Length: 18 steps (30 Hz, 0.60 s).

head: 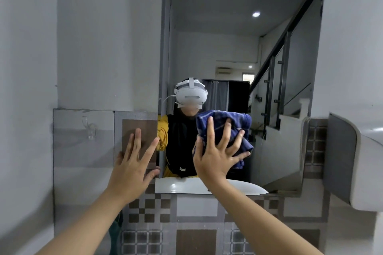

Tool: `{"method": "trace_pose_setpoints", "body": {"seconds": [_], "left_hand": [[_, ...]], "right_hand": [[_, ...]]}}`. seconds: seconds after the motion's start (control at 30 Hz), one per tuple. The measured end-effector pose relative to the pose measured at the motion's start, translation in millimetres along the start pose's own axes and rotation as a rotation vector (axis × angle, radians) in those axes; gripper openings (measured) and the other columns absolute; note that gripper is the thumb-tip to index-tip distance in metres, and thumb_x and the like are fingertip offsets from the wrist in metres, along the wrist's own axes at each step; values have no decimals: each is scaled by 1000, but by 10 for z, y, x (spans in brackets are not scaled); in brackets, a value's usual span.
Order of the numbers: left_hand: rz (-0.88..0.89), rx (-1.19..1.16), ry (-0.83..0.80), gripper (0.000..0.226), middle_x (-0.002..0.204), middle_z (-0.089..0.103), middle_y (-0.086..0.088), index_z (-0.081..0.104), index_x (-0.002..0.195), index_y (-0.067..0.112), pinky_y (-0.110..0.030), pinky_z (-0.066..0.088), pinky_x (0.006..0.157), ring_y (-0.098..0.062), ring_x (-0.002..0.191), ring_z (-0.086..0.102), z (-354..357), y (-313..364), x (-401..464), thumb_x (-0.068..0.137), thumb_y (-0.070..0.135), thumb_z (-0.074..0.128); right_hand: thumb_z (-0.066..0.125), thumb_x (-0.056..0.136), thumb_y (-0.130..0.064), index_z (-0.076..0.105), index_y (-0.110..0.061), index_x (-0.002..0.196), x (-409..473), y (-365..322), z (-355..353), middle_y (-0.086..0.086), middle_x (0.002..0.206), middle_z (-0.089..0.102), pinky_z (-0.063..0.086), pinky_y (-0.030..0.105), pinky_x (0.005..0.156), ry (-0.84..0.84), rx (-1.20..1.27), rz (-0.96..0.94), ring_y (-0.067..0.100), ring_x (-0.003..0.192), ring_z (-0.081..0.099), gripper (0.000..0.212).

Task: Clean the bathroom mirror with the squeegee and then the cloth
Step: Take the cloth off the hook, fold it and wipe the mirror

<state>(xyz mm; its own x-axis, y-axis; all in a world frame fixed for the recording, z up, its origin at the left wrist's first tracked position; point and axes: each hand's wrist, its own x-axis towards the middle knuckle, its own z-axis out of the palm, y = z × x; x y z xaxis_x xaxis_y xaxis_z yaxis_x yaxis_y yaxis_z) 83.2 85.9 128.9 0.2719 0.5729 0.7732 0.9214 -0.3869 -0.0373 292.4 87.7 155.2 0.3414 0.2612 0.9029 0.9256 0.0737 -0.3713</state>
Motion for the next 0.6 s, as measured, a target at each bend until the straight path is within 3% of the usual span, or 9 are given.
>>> {"method": "trace_pose_setpoints", "body": {"seconds": [0.1,0.27,0.47,0.6], "left_hand": [[14,-19,-24,82,156,-20,-9,-2,147,34,-54,21,104,-36,142,-1,53,-33,-83,80,71,26],[7,-49,-46,90,155,-23,-8,-8,146,38,-54,13,108,-26,143,-16,109,-52,-149,75,79,31],[12,-43,-49,90,157,-15,-10,3,148,33,-59,21,103,-27,144,-10,130,-53,-148,75,76,34],[24,-34,-32,89,157,-14,-11,8,148,33,-60,19,102,-30,144,-7,131,-52,-146,75,75,34]], "right_hand": [[45,89,-47,36,-40,143,-58,-222,56,6,151,25,11,83,95,-6,-15,-93,44,140,14,56],[48,89,-46,39,-45,142,-149,-311,110,-1,152,28,3,77,102,-28,-40,-443,40,142,15,54],[49,89,-47,37,-46,142,-63,92,27,-5,153,28,15,77,101,-54,-161,-879,37,142,21,55],[47,89,-49,37,-46,142,83,443,-101,-5,152,30,20,77,98,-79,-238,-1031,36,142,23,53]]}}
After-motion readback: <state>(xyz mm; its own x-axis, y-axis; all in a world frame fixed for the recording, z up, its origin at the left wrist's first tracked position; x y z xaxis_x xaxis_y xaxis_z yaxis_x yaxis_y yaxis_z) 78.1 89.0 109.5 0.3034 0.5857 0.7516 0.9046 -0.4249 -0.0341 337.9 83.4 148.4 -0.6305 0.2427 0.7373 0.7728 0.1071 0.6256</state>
